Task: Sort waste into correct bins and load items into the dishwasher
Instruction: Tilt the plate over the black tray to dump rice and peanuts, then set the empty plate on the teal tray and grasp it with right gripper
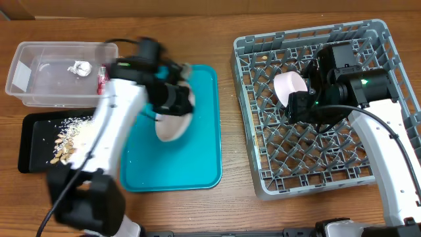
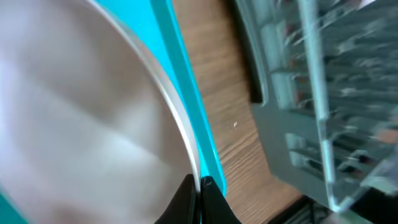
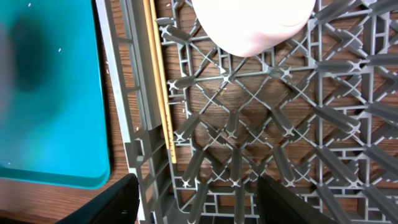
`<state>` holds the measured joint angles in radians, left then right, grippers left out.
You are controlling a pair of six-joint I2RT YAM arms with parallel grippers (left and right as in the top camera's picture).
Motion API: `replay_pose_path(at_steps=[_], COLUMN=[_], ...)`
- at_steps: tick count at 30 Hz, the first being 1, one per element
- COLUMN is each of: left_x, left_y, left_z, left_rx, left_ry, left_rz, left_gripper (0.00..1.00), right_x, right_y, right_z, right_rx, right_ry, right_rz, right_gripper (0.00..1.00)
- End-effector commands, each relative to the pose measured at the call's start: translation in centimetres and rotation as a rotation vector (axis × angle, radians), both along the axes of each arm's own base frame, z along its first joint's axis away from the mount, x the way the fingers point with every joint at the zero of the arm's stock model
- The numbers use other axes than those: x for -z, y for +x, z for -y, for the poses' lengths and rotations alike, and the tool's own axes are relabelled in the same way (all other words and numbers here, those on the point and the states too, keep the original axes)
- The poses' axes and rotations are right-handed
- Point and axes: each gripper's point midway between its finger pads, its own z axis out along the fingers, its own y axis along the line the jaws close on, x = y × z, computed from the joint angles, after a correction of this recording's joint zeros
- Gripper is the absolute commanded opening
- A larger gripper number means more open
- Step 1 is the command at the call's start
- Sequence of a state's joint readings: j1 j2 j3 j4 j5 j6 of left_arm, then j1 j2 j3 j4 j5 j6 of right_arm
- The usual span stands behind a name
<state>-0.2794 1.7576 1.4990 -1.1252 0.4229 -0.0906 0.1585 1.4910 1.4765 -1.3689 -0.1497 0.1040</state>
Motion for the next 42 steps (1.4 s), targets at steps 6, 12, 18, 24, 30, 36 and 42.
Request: replay_pose_path(at_steps=[6, 12, 18, 24, 30, 36, 42], left_x=[7.2, -0.1, -8.5, -10.9, -10.1, -10.1, -10.1], left_y=[-1.5, 2.2, 2.6, -1.2, -2.5, -2.4, -2.4], left_z=[4.0, -0.2, -11.0, -21.3, -24.5, -24.5, -24.5], left_rx=[-0.006, -0.089, -0.4, -0.733, -0.825, -0.821, -0.821], left_ry=[0.252, 0.223, 0.214, 0.223, 0.236, 0.238, 0.237], left_rz=[-0.104, 0.027, 0.134, 0.081, 0.027, 0.028, 0.032], left_gripper=[0.14, 0.54, 0.56, 0.88, 0.93, 0.93, 0.94], right_x=[-0.9, -1.5, -3.1, -0.5, 7.1, 14.1, 18.1], right_y=[0.1, 0.1, 1.0, 0.1, -0.4, 0.6, 0.6], right_z=[0.0, -2.0, -6.7, -14.4, -20.7, -22.0, -22.0], right_rx=[-0.002, -0.036, -0.149, -0.365, -0.39, -0.298, -0.28], right_ry=[0.006, 0.121, 0.319, 0.268, 0.094, 0.031, -0.005], right_rz=[0.036, 0.039, 0.093, 0.085, 0.012, -0.09, -0.154], right_gripper=[0.64, 0.99, 0.89, 0.83, 0.79, 0.65, 0.59])
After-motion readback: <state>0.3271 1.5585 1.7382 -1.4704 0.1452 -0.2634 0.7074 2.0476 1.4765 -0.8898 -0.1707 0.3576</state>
